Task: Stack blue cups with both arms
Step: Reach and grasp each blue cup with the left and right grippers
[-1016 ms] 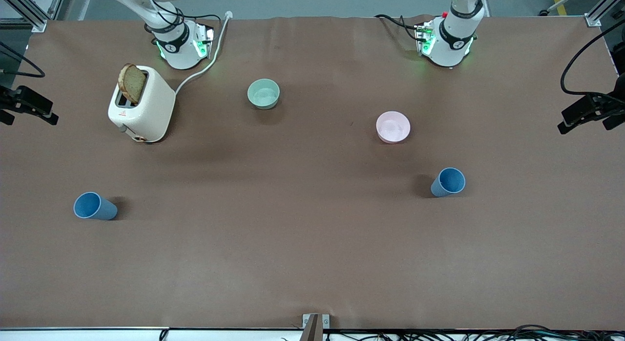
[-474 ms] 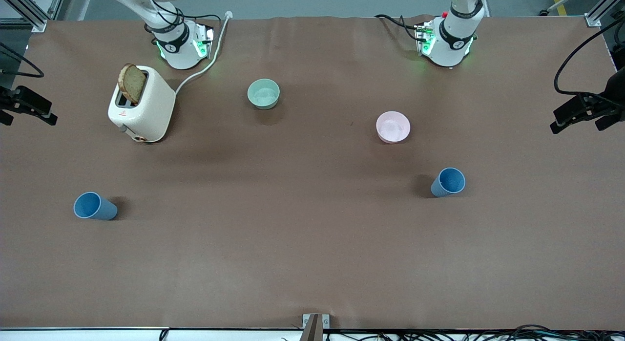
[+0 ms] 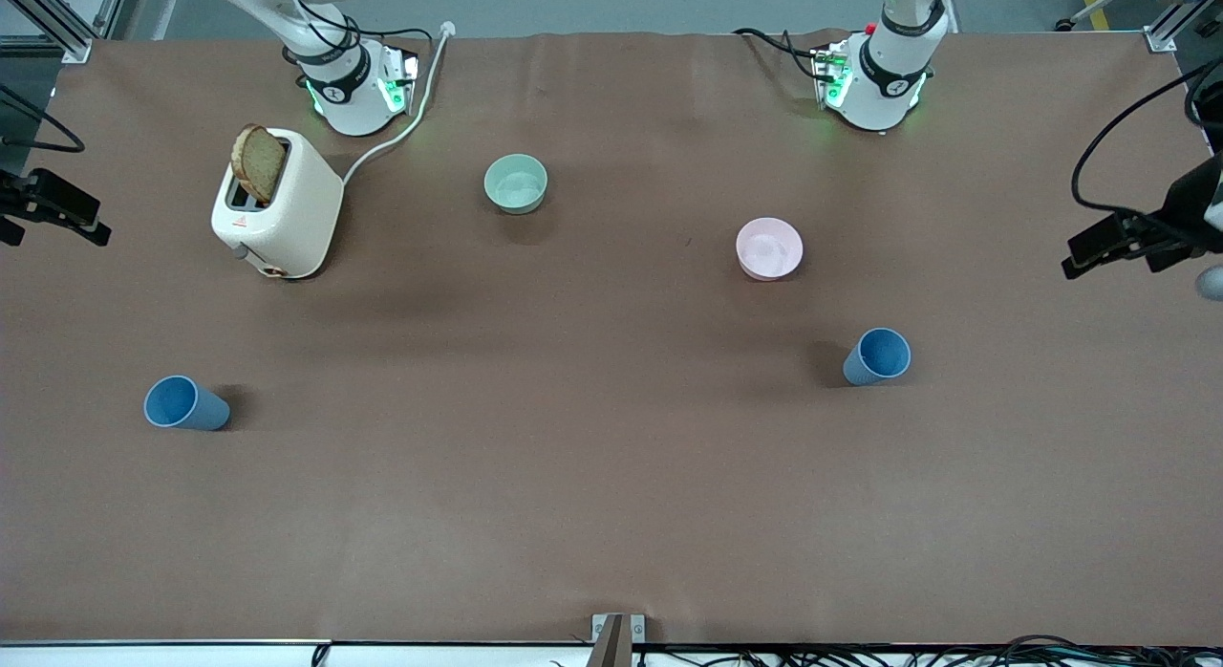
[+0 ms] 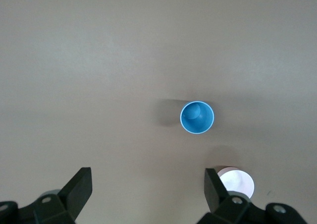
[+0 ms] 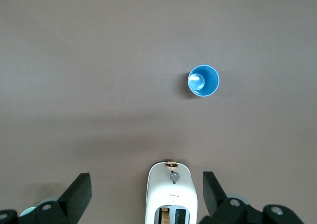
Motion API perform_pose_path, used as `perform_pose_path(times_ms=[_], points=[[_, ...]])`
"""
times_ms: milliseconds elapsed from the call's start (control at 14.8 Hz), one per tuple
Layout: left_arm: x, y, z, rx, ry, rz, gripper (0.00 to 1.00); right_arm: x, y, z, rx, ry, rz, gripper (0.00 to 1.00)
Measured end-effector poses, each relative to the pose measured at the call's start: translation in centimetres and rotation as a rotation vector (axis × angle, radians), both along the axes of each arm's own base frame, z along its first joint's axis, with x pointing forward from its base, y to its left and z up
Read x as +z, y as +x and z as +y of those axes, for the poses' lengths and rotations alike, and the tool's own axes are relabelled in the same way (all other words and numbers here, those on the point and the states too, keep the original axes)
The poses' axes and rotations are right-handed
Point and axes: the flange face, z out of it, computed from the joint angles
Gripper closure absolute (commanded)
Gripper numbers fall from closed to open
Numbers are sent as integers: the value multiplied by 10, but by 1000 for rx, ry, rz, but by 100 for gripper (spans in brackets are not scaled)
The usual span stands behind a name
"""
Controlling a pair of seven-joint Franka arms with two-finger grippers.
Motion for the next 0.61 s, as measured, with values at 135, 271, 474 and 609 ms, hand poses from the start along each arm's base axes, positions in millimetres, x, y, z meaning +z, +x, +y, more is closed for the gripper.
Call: perform_pose_path(times_ms=[135,271,474,609], points=[[-17,10,-3,-4,0,19,0,-1,0,-1,-2,0,2,1],[-31,20,-6,-11,-1,33,0,-3,2,-3,-5,0,5,1],[-48,37,-13,-20,-1,27,0,-17,16,-7,-11,-4,-11,1],[-63,45,-17,-26,-1,32,0,-41,35,-16,-23,-7,-19,1]])
